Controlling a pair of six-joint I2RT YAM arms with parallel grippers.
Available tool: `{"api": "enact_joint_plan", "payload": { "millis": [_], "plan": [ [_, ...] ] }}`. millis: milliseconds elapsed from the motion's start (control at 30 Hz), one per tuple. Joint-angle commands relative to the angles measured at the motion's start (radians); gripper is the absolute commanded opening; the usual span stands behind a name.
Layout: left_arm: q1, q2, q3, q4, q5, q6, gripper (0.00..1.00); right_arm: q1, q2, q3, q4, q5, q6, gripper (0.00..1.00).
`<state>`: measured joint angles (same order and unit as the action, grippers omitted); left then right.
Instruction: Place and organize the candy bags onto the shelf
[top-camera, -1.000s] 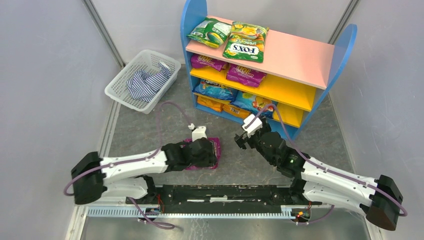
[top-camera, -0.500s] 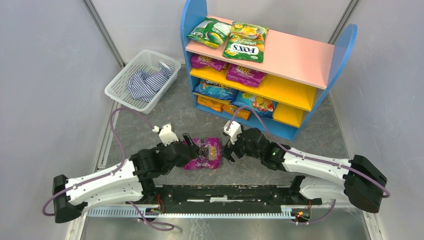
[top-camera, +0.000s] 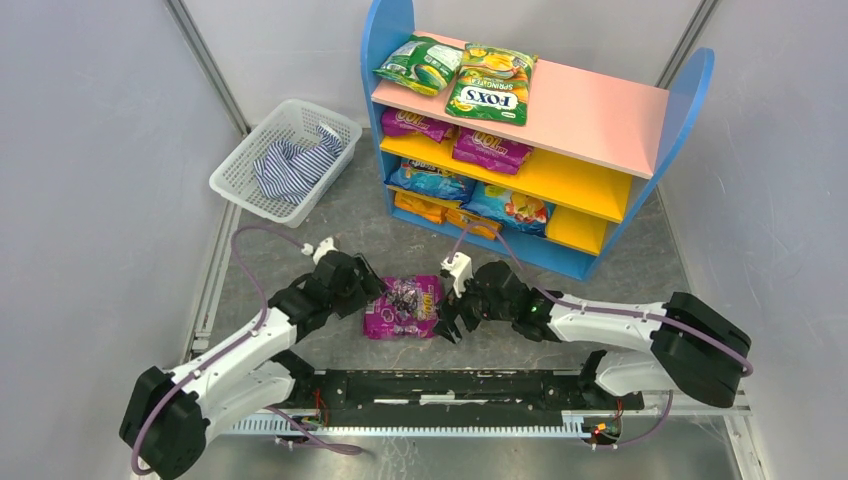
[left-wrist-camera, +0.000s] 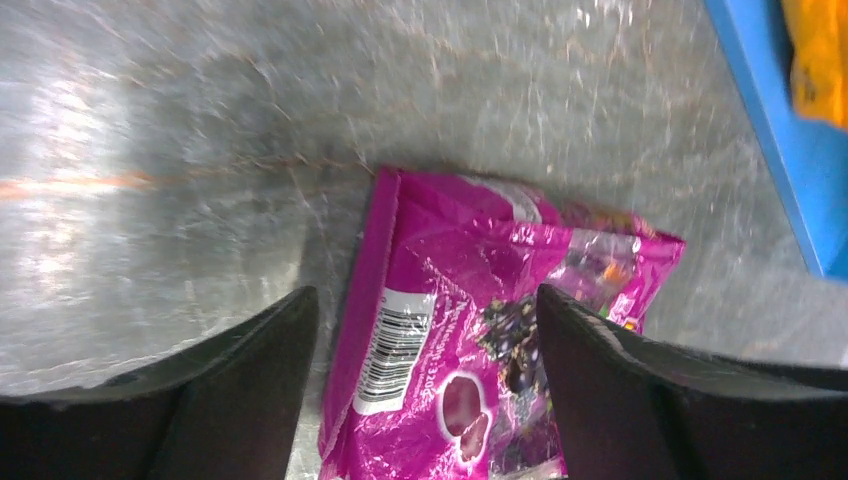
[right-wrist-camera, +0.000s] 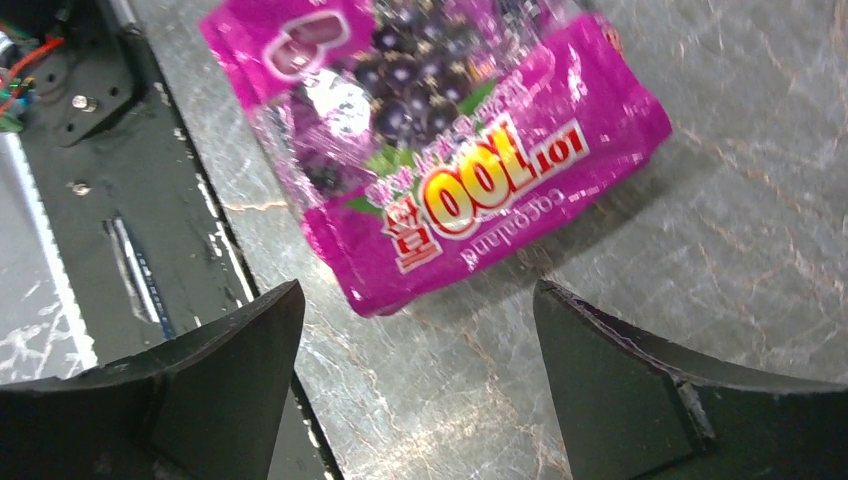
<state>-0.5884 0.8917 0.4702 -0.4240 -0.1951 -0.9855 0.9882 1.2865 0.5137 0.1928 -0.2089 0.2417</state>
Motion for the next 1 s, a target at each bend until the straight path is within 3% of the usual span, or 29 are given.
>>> {"api": "enact_joint_plan", "payload": {
  "millis": [0, 100, 200, 367, 500, 733, 833, 967],
  "plan": [
    [0.003, -0.003, -0.096, 0.193, 0.233, 0.004, 0.77, -0.017, 0.011, -0.029, 0.077, 0.122, 0.058, 0.86],
    [-0.031, -0.063, -0.165, 0.265, 0.262, -0.092, 0.68, -0.073, 0.036, -0.01, 0.064, 0.187, 0.052, 0.79],
    [-0.149, -0.088, -0.203, 0.356, 0.215, -0.188, 0.67, -0.117, 0.078, 0.025, 0.043, 0.272, 0.01, 0.77],
    [-0.409, 0.085, -0.09, 0.399, 0.072, -0.228, 0.68, -0.12, 0.119, 0.143, -0.109, 0.427, -0.113, 0.79],
    [-0.448, 0.117, 0.032, 0.223, 0.004, -0.161, 0.76, -0.12, 0.004, 0.128, -0.19, 0.487, -0.185, 0.86],
    [-0.445, -0.152, 0.112, -0.096, -0.201, -0.131, 0.99, -0.102, -0.224, 0.049, -0.247, 0.299, -0.36, 0.98],
    [-0.443, -0.224, 0.2, -0.244, -0.302, -0.106, 1.0, -0.042, -0.245, 0.064, -0.23, 0.258, -0.395, 0.98],
    [-0.429, -0.218, 0.355, -0.444, -0.476, -0.064, 1.0, 0.109, -0.146, 0.148, -0.232, 0.323, -0.431, 0.98]
  ]
}}
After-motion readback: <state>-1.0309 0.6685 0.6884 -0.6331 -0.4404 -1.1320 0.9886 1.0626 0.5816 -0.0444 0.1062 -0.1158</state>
